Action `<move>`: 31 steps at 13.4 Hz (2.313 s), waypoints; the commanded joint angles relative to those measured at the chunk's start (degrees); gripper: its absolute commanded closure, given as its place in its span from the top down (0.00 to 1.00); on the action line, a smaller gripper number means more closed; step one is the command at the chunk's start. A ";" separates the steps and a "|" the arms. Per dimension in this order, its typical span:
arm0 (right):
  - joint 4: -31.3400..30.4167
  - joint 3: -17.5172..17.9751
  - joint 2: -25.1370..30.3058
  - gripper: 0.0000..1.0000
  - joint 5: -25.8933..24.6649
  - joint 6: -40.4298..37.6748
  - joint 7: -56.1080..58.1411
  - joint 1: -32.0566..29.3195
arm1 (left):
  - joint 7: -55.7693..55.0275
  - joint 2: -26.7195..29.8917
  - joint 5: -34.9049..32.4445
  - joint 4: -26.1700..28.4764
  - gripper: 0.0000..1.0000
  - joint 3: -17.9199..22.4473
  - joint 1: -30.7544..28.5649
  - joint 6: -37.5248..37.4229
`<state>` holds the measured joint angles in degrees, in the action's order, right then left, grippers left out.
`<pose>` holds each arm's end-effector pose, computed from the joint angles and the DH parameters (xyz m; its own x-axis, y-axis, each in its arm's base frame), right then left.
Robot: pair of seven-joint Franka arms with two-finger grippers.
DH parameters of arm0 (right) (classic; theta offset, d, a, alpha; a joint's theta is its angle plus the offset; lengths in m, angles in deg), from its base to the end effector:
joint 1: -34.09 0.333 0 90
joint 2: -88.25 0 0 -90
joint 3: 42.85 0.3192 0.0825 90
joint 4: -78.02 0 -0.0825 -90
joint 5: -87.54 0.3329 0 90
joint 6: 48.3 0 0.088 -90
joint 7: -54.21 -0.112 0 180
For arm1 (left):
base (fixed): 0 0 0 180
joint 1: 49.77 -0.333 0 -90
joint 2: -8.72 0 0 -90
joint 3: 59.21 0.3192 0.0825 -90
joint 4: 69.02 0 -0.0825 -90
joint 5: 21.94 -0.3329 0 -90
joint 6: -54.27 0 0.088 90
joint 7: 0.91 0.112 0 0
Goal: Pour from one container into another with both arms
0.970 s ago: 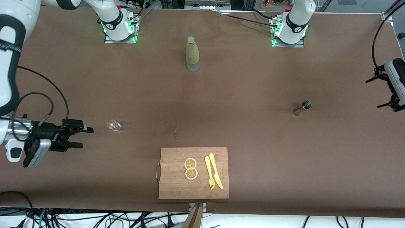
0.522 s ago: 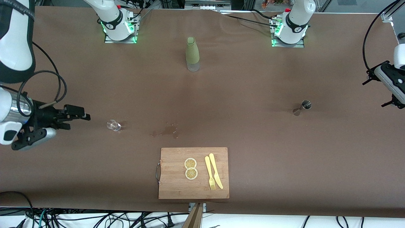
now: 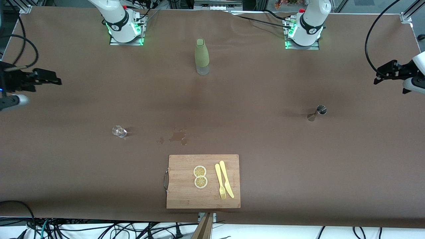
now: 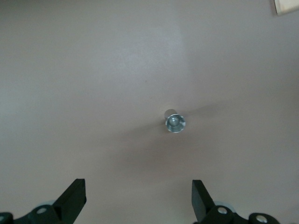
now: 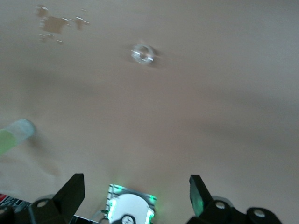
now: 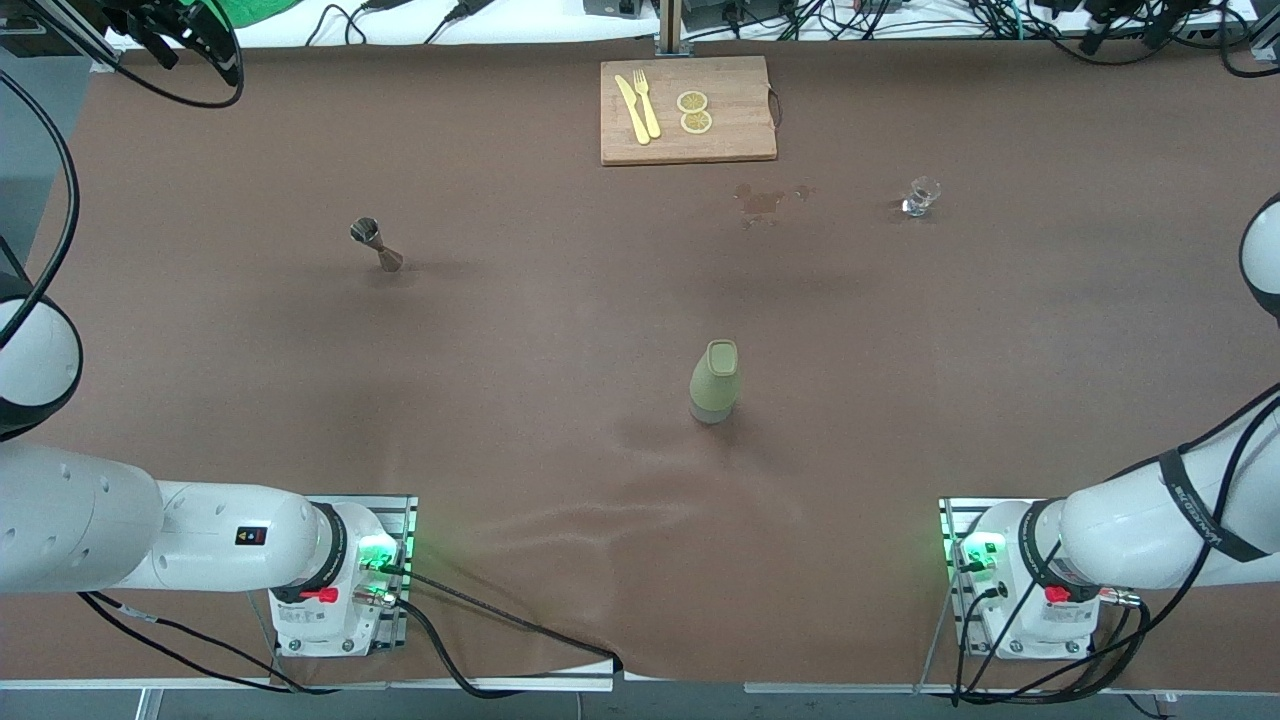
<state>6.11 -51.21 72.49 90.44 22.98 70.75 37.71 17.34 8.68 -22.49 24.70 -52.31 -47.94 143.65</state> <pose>0.5471 -0.0257 0.5827 0.9394 0.2177 -0.2648 0.2007 -0.9755 -0.0902 0.4975 0.0452 0.5942 0.9707 -0.2282 -0.0756 -0.2277 -0.9736 0.0147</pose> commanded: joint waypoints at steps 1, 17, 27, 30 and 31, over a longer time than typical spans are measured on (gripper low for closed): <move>-2.79 0.27 3.79 1.00 -5.96 0.18 1.12 -0.10 | -11.88 0.30 -0.95 -4.15 1.00 -1.53 0.81 -6.92; -9.91 1.42 11.10 1.00 -2.02 6.49 -13.20 0.51 | -19.74 -2.25 3.18 -6.80 1.00 -2.94 0.63 -8.35; -11.06 1.33 12.42 1.00 -2.72 4.75 -13.20 1.22 | -19.56 -2.16 3.18 -6.97 1.00 -2.94 0.46 -8.35; -10.79 0.89 12.15 1.00 -3.33 5.01 -12.76 1.13 | -19.47 -2.25 3.19 -7.32 1.00 -2.94 0.45 -8.35; -10.71 0.89 12.15 1.00 -4.73 5.10 -12.59 1.13 | -19.30 -2.25 3.19 -7.32 1.00 -2.94 0.45 -8.35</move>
<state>-3.09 -50.13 83.00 87.00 27.80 58.42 38.75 -1.83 7.14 -20.61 19.09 -55.47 -47.46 135.53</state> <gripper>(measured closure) 0.000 0.000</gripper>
